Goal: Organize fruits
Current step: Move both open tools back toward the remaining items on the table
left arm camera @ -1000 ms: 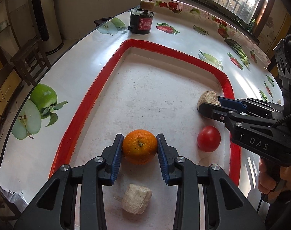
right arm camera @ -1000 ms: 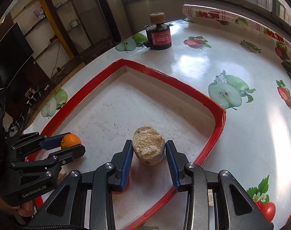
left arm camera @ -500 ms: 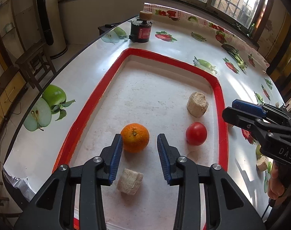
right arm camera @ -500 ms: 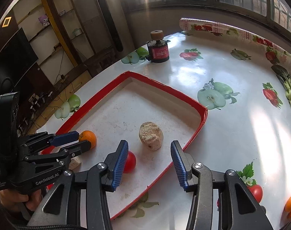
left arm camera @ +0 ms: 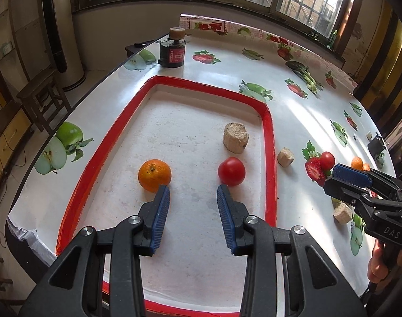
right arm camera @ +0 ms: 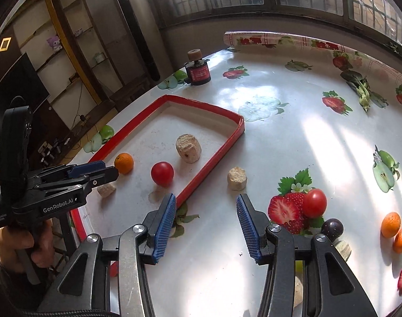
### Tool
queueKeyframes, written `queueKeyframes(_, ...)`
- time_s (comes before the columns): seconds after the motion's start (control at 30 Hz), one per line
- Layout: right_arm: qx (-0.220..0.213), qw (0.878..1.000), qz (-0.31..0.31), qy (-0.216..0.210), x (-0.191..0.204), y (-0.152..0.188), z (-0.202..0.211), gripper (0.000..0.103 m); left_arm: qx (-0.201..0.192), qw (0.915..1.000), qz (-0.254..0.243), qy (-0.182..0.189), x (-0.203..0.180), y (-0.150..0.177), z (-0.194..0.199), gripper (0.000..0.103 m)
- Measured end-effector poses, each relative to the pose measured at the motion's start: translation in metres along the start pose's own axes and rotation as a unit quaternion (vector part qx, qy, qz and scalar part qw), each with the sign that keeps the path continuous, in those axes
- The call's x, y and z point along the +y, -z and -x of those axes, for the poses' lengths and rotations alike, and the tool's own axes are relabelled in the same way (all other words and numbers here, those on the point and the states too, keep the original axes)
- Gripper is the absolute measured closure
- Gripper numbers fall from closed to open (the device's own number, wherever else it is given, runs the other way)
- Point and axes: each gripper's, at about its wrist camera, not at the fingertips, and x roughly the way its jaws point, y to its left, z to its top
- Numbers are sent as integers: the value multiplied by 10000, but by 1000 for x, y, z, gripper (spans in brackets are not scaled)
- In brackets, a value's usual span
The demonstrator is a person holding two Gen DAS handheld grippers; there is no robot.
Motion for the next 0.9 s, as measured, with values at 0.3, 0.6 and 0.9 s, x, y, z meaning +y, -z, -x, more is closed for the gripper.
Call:
queueKeyframes(0.3, -88, 9993, -277, 218, -29, 29, 32, 53, -16, 9997, -193, 176, -29, 7, 9, 67)
queueKeyframes(0.6, -165, 9964, -656, 501, -66, 63, 64, 53, -46, 9973, -579, 457, -75, 15, 16, 57)
queueKeyframes(0.9, -186, 9903, -1125, 792, -106, 101, 89, 53, 165, 9917, -996, 791, -125, 31, 9, 57)
